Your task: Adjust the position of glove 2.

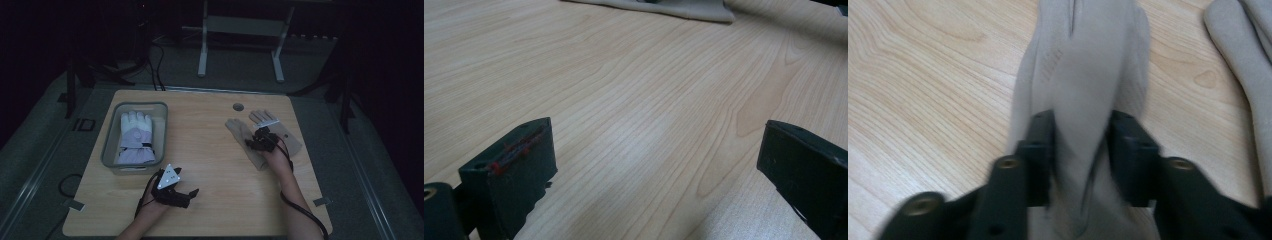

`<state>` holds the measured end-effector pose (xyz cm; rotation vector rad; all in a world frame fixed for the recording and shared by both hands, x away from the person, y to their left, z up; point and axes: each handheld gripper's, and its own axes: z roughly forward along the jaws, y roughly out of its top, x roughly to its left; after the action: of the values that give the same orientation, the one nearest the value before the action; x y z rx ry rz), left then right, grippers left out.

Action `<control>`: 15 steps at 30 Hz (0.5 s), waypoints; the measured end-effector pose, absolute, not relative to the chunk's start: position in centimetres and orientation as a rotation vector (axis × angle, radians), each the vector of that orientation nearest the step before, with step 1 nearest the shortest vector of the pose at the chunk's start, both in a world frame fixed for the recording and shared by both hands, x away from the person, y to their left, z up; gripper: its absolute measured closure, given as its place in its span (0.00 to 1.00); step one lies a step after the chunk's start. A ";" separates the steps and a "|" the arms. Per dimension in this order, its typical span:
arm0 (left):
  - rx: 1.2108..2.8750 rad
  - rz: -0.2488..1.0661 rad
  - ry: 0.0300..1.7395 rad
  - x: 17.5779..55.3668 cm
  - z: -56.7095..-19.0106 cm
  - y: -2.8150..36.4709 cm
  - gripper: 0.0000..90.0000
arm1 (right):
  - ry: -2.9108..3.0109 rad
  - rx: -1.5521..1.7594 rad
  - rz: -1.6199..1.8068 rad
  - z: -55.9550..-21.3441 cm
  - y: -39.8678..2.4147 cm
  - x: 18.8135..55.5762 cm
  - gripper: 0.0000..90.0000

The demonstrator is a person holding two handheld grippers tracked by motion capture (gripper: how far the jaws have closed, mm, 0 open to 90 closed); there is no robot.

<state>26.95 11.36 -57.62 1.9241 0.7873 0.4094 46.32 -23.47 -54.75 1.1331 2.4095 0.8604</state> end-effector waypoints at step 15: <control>1.924 0.414 0.792 26.9 -57.6 11.4 0.03 | 2.234 1.436 1.110 -51.7 -20.0 43.7 0.90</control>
<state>26.93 11.38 -57.62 1.9236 0.7919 0.4139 43.68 -20.03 -51.67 1.4363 2.2343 1.1099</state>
